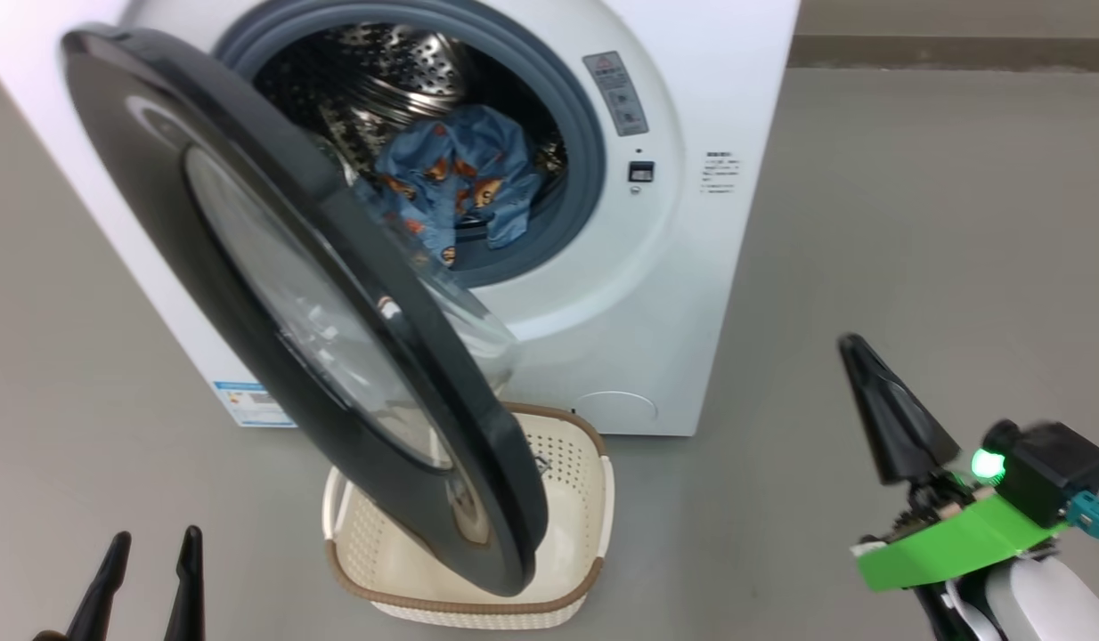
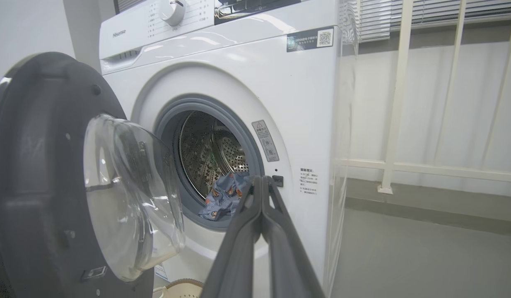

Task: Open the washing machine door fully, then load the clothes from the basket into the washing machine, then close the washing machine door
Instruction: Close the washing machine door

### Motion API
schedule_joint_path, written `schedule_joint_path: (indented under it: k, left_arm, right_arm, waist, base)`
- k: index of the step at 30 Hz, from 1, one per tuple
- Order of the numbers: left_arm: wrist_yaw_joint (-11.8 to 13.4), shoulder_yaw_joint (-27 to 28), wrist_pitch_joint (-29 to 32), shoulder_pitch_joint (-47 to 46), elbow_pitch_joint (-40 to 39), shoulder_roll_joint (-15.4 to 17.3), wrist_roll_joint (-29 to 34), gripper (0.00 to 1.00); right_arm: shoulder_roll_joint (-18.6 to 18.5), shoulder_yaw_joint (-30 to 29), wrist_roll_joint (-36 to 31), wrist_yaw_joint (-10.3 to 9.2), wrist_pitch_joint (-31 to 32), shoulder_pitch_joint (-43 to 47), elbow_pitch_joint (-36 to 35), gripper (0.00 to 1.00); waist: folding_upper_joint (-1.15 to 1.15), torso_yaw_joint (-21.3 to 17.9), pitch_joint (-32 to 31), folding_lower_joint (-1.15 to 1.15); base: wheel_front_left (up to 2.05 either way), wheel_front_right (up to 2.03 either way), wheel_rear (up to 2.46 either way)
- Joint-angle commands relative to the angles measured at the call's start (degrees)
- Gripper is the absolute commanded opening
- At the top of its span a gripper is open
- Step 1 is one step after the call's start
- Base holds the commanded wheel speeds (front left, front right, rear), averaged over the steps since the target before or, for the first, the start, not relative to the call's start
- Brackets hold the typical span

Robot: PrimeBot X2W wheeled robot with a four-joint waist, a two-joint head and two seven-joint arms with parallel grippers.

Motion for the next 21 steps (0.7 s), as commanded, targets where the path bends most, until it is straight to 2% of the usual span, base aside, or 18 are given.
schedule_joint_path:
  k: [1,13,21]
  left_arm:
    - [0.02,2.36,-0.60,-1.03,-1.78,0.85,0.66,1.00]
    - [0.02,2.44,-0.60,-1.12,-1.78,-0.16,1.00,1.00]
    - [0.02,2.15,-0.60,-1.14,-1.95,-0.19,1.04,1.00]
  right_arm:
    - [-0.98,1.88,-0.86,0.31,-0.46,-2.63,-2.57,0.00]
    - [0.06,12.86,-2.06,0.31,-0.46,-8.49,-12.67,0.00]
    - [1.16,21.77,-1.17,0.31,-0.46,-10.14,-14.75,0.00]
  waist:
    - [0.00,1.14,-0.39,0.00]
    - [0.00,5.83,-1.63,0.00]
    - [0.00,7.29,-1.91,0.00]
  base:
    - [0.00,0.00,0.00]
    - [0.00,0.00,0.00]
    - [0.00,0.00,0.00]
